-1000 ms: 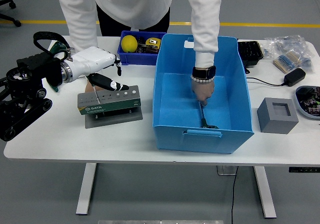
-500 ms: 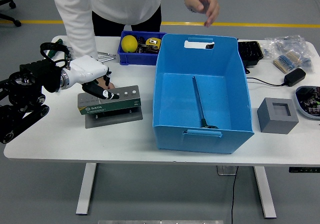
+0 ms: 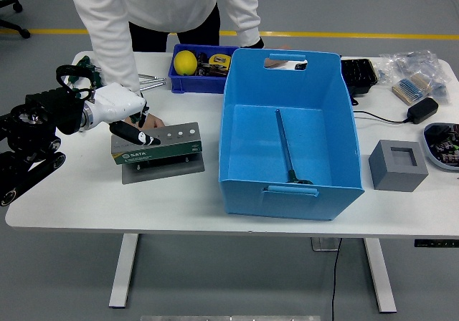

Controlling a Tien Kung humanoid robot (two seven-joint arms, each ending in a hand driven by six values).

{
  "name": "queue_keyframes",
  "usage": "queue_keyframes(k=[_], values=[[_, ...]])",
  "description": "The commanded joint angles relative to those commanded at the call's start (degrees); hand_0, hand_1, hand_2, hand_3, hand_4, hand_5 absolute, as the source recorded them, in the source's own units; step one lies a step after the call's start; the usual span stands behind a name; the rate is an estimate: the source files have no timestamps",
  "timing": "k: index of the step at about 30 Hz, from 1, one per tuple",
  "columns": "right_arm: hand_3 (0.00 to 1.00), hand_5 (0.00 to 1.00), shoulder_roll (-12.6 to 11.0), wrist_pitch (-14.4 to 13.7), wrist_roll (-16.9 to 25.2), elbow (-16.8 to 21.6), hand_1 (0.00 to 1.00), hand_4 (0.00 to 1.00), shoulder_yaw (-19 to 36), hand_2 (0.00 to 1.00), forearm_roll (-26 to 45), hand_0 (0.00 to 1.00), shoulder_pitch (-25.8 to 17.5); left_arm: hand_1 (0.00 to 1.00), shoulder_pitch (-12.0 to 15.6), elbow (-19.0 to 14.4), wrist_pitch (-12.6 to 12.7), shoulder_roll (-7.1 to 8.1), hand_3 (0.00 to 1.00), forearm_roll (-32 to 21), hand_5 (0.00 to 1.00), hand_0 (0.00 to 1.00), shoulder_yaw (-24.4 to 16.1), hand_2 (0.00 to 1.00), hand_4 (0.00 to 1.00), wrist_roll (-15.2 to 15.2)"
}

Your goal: Lift tool from toolbox,place it in box,lift tool from toolbox,place it in box

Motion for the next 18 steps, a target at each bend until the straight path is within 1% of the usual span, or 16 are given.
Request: queue_keyframes(k=[1,2,7,8,13,14,18], values=[[0.606,0.745,-0.01,0.01,0.0,0.01,0.735,0.852,0.01,0.775,-0.01,0.74,0.03,0.601,-0.01,0.09,-0.09,0.0,0.437,0.05,0.981,0.667,0.1,0.551,0.915,0.1],[0.606,0.745,-0.03,0.01,0.0,0.01,0.734,0.851,0.02,0.775,-0.02,0.74,0.05,0.595,-0.02,0.14,-0.17,0.0,0.406,0.11,0.985,0.666,0.19,0.546,0.915,0.19],[0.606,0.745,-0.13,0.05,0.01,0.03,0.734,0.851,0.11,0.775,-0.02,0.74,0.2,0.595,-0.38,0.5,-0.59,-0.05,0.406,0.39,0.985,0.666,0.9,0.546,0.915,0.54],[0.606,0.744,-0.14,0.05,0.01,0.03,0.734,0.851,0.12,0.775,-0.03,0.74,0.22,0.582,-0.45,0.58,-0.66,-0.06,0.363,0.43,0.99,0.662,0.98,0.527,0.915,0.55],[0.606,0.744,-0.19,0.07,0.01,0.04,0.734,0.851,0.2,0.775,-0.04,0.74,0.29,0.582,-0.66,0.79,-0.8,-0.12,0.363,0.52,0.99,0.662,1.06,0.527,0.915,0.59],[0.607,0.745,-0.19,0.07,0.0,0.03,0.734,0.852,0.17,0.775,-0.06,0.74,0.3,0.477,-0.71,0.8,-0.78,-0.12,0.311,0.52,0.992,0.66,1.1,0.412,0.916,0.61],[0.607,0.745,-0.2,0.06,-0.01,0.02,0.734,0.852,0.16,0.775,-0.05,0.74,0.29,0.477,-0.8,1.03,-0.65,-0.15,0.311,0.52,0.992,0.66,1.28,0.412,0.916,0.56]])
